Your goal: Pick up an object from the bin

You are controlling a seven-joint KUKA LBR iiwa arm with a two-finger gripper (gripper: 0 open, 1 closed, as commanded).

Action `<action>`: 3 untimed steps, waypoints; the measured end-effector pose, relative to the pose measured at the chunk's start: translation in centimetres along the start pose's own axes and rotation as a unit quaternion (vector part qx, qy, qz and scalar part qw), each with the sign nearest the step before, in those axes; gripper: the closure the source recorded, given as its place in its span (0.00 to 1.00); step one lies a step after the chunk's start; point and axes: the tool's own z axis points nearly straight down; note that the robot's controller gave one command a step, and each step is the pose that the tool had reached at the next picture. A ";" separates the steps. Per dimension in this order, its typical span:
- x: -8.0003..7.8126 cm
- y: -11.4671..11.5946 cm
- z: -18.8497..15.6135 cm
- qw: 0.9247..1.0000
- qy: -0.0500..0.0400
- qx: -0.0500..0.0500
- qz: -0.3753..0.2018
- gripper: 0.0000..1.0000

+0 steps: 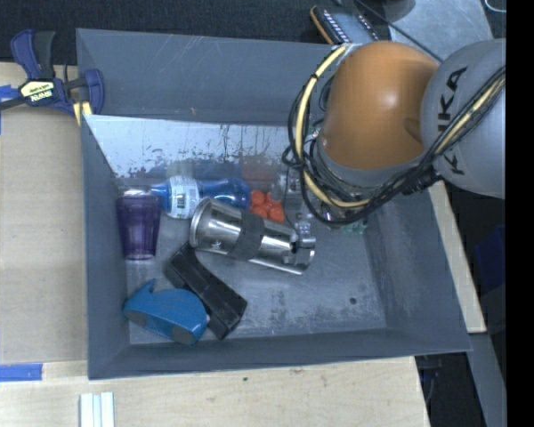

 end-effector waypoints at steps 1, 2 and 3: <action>-0.2 0.0 -0.5 1.000 -0.004 0.000 0.001 0.00; -2.1 -3.6 13.6 1.000 -0.006 -0.001 0.022 0.00; -1.3 -4.0 5.5 1.000 -0.007 0.000 0.012 0.00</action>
Offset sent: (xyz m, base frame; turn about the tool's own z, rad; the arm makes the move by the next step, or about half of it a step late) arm 0.0185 -0.0378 -0.1463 0.0456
